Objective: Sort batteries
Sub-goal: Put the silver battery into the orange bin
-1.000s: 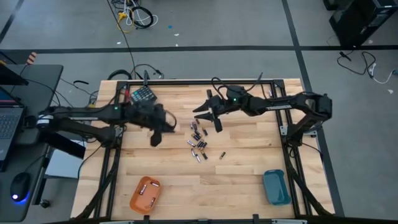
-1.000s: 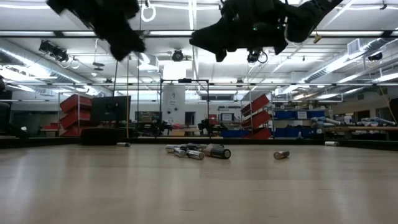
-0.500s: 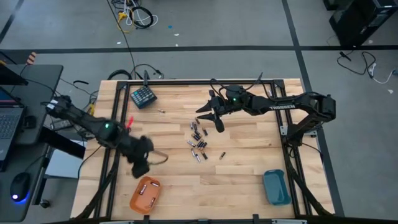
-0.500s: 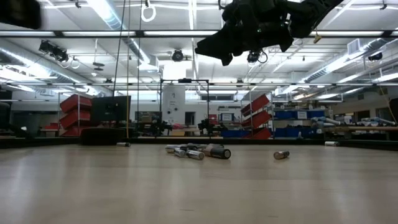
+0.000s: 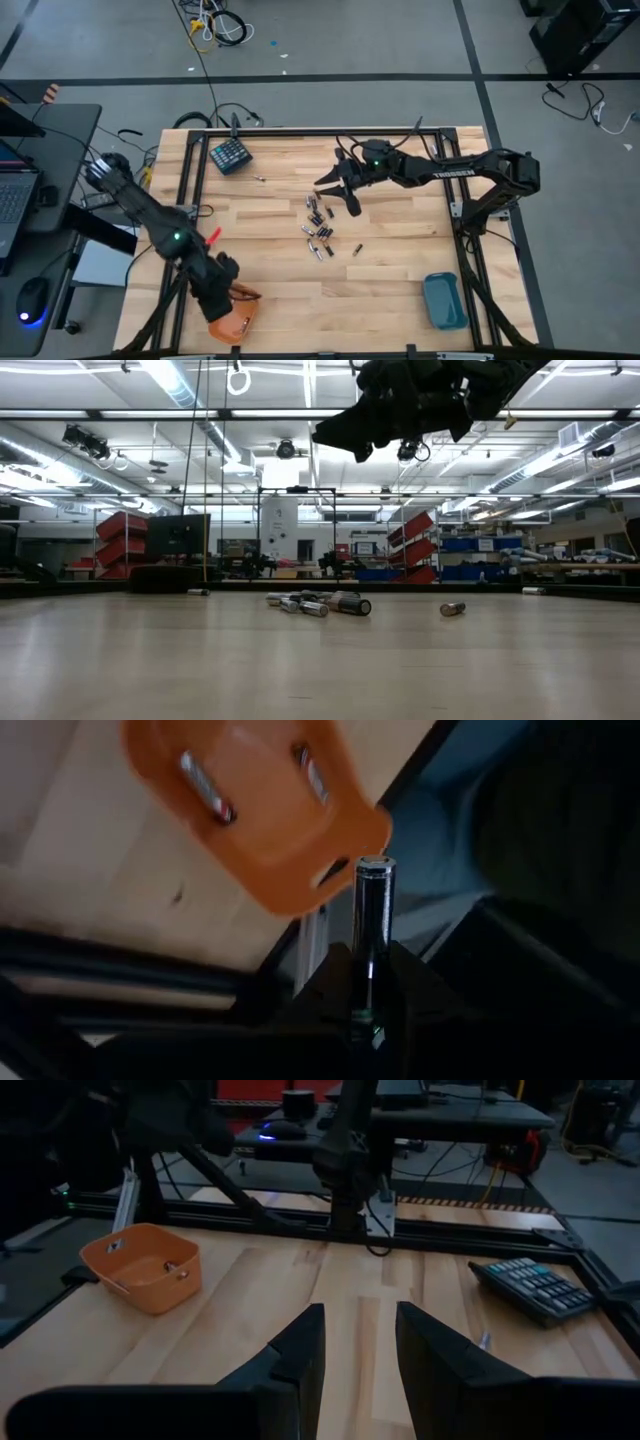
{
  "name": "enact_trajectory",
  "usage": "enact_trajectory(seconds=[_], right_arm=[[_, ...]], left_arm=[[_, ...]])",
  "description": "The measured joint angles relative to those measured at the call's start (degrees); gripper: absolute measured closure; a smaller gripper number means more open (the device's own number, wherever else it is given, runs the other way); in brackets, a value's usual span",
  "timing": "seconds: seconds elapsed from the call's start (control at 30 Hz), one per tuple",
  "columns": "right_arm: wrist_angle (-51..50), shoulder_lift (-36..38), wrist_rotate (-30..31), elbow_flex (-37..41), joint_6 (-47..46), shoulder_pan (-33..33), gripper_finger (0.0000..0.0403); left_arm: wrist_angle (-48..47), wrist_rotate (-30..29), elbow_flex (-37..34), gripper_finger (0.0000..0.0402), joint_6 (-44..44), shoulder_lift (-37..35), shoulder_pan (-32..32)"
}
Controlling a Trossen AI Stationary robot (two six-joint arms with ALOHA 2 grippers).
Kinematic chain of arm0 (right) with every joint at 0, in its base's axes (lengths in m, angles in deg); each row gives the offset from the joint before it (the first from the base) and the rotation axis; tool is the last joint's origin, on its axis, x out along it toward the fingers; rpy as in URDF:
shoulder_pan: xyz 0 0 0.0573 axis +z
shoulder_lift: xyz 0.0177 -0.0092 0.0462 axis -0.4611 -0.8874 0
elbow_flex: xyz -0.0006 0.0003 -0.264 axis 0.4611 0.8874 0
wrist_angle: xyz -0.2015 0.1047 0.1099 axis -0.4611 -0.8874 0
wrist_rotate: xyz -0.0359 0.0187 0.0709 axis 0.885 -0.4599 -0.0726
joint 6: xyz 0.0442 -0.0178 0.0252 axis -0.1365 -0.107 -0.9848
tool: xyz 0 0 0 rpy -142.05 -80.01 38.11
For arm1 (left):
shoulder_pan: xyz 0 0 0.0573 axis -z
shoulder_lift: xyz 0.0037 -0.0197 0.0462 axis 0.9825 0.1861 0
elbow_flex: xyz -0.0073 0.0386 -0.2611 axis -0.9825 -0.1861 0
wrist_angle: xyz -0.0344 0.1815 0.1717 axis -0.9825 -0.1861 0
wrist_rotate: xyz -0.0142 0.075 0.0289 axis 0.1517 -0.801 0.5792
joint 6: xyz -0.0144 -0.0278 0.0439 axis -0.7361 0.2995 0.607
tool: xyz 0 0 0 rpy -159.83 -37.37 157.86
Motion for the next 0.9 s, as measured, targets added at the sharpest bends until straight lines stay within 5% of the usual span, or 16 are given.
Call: enact_trajectory(seconds=[0.4,0.8,0.9], right_arm=[[0.7,0.0,0.0,0.0,1.1,0.1,0.0291],[1.6,0.0,0.1,0.0,2.6,0.1,0.0292],[1.6,0.0,4.1,0.0,2.2,0.1,0.0292]], left_arm=[[5.7,-4.3,0.0,0.0382,0.2,7.4,1.4],[5.8,-3.9,0.0,0.0314,-3.1,10.2,1.4],[5.7,-3.8,0.0,0.0308,-2.7,10.0,1.4]])
